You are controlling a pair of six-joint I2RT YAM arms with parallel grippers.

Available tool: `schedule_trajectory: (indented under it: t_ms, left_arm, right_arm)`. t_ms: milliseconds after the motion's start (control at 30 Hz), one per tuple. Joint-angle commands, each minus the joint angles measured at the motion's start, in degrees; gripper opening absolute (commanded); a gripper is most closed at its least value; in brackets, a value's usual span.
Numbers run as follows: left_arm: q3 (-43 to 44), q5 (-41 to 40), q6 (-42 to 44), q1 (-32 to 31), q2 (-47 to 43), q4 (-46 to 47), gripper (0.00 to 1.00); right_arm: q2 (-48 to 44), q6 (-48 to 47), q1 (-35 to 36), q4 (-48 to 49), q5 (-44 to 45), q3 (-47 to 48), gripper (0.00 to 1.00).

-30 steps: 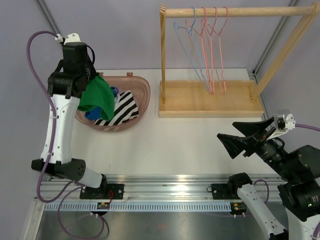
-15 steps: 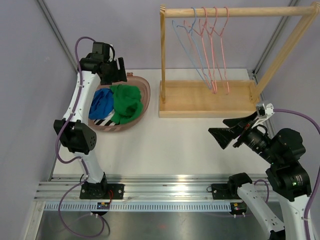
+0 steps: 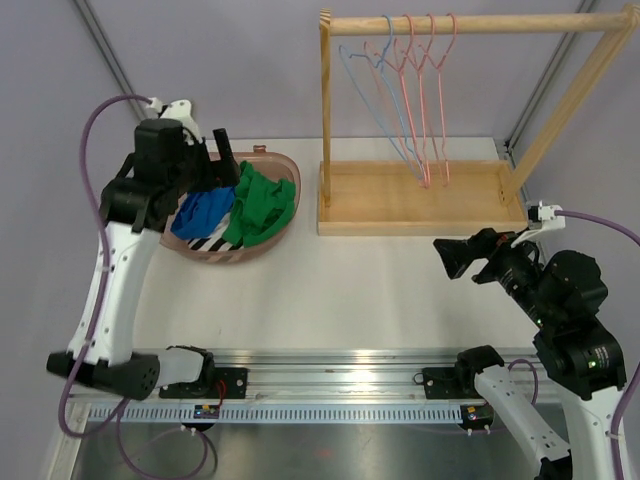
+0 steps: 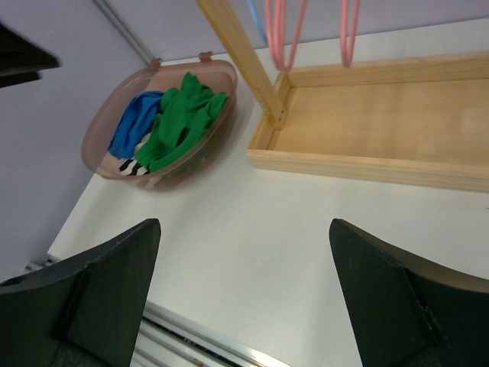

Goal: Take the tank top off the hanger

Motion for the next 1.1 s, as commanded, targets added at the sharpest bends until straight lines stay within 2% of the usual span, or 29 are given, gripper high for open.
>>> schedule_trajectory:
  t_ms: [0, 67, 200, 333, 467, 700, 900, 1067]
  left_arm:
    - [-9.53, -6.12, -0.14, -0.78, -13.44, 6.32, 0.99]
    - [-14.12, -8.14, 0.65, -0.87, -18.28, 8.43, 0.99]
    - [-23.01, -12.89, 3.45, -0.87, -30.32, 9.40, 0.99]
    - [-33.01, -15.98, 5.57, -2.01, -39.45, 11.24, 0.99]
    - [-38.65, -17.99, 6.27, -2.01, -47.56, 9.58, 0.99]
    - [-40.77, -13.52, 5.75, -2.45, -55.83, 3.26, 0.99]
    - [-44.20, -10.18, 5.31, -2.45, -65.22, 3.07, 0.99]
    - [-45.09, -10.62, 5.66, -2.54, -68.49, 3.60, 0.99]
  right_arm:
    - [2.09, -1.57, -0.11, -2.14, 9.30, 3.36, 1.00]
    - [3.42, -3.24, -0.02, -4.52, 10.89, 4.07, 1.00]
    - [6.49, -5.88, -0.02, -7.77, 20.10, 5.21, 0.99]
    - [9.05, -10.18, -0.02, -10.84, 23.46, 6.44, 1.00]
    - [9.40, -10.54, 0.24, -11.64, 24.69, 7.42, 0.99]
    - [5.63, -9.23, 0.16, -11.82, 24.17, 6.19, 1.00]
    - [1.76, -8.43, 0.16, -12.17, 22.24, 3.73, 0.99]
    - [0.88, -8.52, 0.24, -11.91, 22.14, 2.14, 0.99]
